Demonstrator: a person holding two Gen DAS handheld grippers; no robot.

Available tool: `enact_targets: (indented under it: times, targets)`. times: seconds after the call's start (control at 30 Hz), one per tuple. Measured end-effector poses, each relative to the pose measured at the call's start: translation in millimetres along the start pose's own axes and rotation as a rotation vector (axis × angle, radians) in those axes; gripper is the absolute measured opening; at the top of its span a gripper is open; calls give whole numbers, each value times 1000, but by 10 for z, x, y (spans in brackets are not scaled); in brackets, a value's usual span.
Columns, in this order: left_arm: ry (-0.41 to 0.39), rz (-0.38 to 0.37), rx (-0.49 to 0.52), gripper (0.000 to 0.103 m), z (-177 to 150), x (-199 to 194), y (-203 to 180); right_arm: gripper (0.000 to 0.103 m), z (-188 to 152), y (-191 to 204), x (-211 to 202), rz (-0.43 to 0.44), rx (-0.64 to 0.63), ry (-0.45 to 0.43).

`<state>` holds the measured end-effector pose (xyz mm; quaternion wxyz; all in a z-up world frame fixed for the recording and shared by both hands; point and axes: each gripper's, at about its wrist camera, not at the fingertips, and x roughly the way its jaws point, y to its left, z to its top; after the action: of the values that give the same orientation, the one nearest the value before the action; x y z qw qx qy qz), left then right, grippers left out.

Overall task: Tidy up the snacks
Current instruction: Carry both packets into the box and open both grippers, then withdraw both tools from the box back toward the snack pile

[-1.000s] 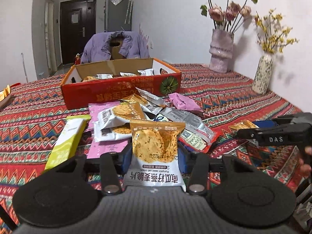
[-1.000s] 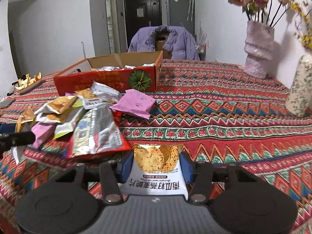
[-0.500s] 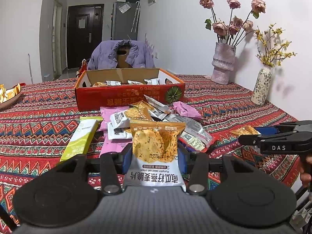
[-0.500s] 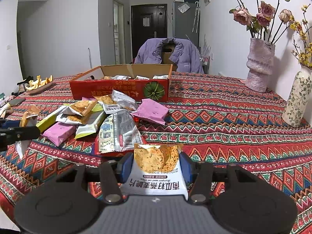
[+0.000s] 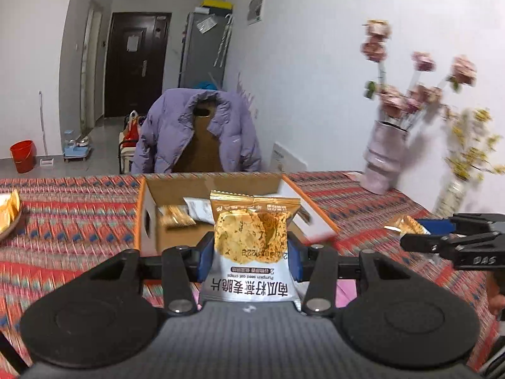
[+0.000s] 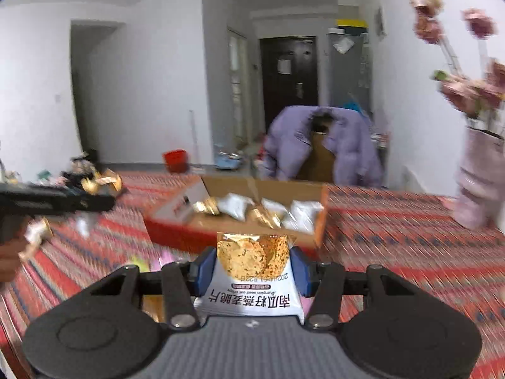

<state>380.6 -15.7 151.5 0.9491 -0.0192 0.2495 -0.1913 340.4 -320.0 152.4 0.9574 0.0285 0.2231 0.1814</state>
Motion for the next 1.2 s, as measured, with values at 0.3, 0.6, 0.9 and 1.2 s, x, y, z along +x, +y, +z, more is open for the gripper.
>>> enact_targets:
  times: [0.3, 0.6, 0.9, 1.2]
  targets:
    - [226, 89, -88, 47, 594, 1462, 694, 50, 900, -229, 1977, 20, 46, 133]
    - [398, 173, -109, 49, 304, 2302, 1090, 51, 741, -328, 3557, -12, 165, 345]
    - [392, 154, -94, 66, 359, 2269, 1062, 72, 706, -391, 3579, -7, 215, 331]
    - [323, 171, -78, 67, 621, 1620, 952, 74, 946, -457, 2592, -67, 41, 284]
